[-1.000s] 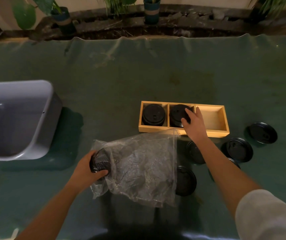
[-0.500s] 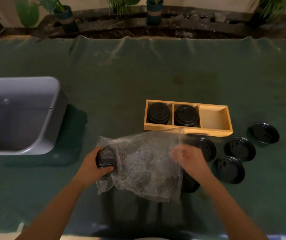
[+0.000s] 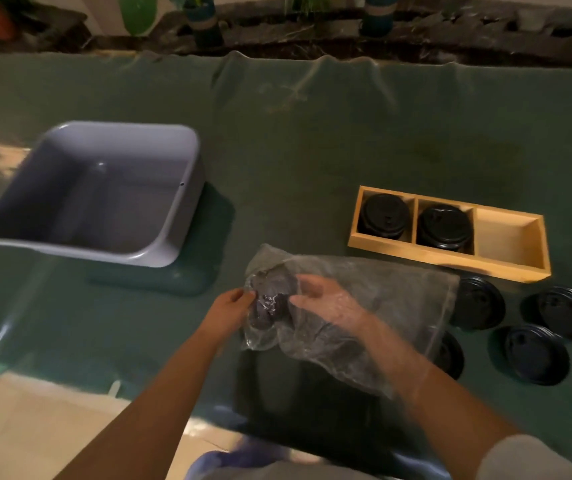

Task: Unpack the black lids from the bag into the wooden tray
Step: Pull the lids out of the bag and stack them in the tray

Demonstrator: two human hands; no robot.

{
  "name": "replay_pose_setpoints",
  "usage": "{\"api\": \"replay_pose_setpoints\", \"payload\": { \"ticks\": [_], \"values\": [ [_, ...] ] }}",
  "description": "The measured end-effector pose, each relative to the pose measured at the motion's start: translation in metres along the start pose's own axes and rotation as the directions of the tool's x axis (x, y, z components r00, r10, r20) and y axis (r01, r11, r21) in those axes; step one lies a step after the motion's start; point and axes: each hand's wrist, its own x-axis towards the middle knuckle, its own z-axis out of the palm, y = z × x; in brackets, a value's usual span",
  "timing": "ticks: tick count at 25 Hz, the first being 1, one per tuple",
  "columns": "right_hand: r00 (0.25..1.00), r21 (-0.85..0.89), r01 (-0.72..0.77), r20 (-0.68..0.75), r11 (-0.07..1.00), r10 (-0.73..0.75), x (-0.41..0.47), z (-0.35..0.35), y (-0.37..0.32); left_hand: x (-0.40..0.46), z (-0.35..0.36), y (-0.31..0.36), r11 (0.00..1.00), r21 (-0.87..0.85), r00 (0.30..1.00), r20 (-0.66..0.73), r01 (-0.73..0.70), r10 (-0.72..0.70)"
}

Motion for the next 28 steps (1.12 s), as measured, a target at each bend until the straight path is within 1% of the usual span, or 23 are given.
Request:
{"api": "replay_pose_setpoints", "payload": {
  "ticks": [1, 3, 5, 8, 11, 13, 16, 17, 18, 20, 21, 23, 24, 26, 28],
  "values": [
    [1.000, 0.012, -0.017, 0.021, 1.000, 0.017, 0.003, 0.007, 0.000, -0.001, -0.001, -0.002, 0.999, -0.042, 1.000, 0.000, -0.003, 0.003],
    [0.998, 0.045, -0.055, -0.009, 0.997, 0.055, 0.008, 0.017, 0.000, 0.001, -0.006, -0.008, 0.996, -0.089, 1.000, 0.005, -0.011, 0.012],
    [0.994, 0.069, -0.058, -0.089, 0.996, 0.064, 0.011, 0.024, -0.001, 0.000, -0.009, -0.009, 0.992, -0.126, 0.999, 0.023, -0.026, 0.030],
    [0.954, 0.038, -0.026, -0.296, 0.999, 0.036, 0.015, 0.033, -0.004, -0.001, -0.011, -0.006, 0.985, -0.167, 0.999, 0.020, -0.043, 0.047],
    [0.922, 0.029, -0.007, -0.387, 1.000, 0.018, 0.018, 0.039, -0.006, 0.001, -0.012, -0.002, 0.982, -0.179, 0.998, -0.032, -0.063, 0.058],
    [0.900, -0.035, 0.010, -0.436, 0.999, -0.024, 0.018, 0.039, -0.003, 0.001, -0.011, -0.001, 0.981, -0.179, 0.997, -0.036, -0.079, 0.074],
    [0.909, -0.281, -0.090, -0.416, 0.956, -0.036, 0.017, 0.036, 0.000, 0.000, -0.009, 0.000, 0.983, -0.131, 0.991, -0.055, -0.127, 0.121],
    [0.911, -0.314, -0.095, -0.410, 0.945, -0.045, 0.015, 0.035, -0.001, 0.000, -0.009, -0.001, 0.984, -0.115, 0.990, -0.063, -0.134, 0.128],
    [0.907, -0.303, -0.065, -0.415, 0.951, -0.070, 0.012, 0.034, -0.002, 0.001, -0.010, -0.002, 0.984, -0.110, 0.988, -0.085, -0.141, 0.132],
    [0.881, -0.254, 0.012, -0.454, 0.967, -0.130, 0.004, 0.027, -0.005, 0.005, -0.016, -0.005, 0.982, -0.127, 0.980, -0.158, -0.138, 0.117],
    [0.877, -0.230, -0.003, -0.468, 0.973, -0.108, -0.001, 0.021, -0.006, 0.006, -0.020, -0.006, 0.982, -0.137, 0.975, -0.196, -0.132, 0.103],
    [0.885, -0.112, -0.095, -0.465, 0.989, 0.032, -0.011, 0.010, -0.005, 0.010, -0.028, -0.011, 0.980, -0.146, 0.954, -0.288, -0.133, 0.086],
    [0.887, -0.015, -0.102, -0.454, 0.995, 0.084, -0.017, 0.005, -0.004, 0.013, -0.033, -0.014, 0.981, -0.148, 0.942, -0.328, -0.128, 0.074],
    [0.881, 0.170, -0.019, -0.462, 0.985, 0.096, -0.031, -0.005, -0.005, 0.016, -0.040, -0.017, 0.982, -0.149, 0.927, -0.372, -0.114, 0.051],
    [0.860, 0.308, 0.103, -0.505, 0.946, 0.071, -0.051, -0.017, -0.007, 0.019, -0.045, -0.017, 0.985, -0.128, 0.928, -0.368, -0.117, 0.063]
  ]
}}
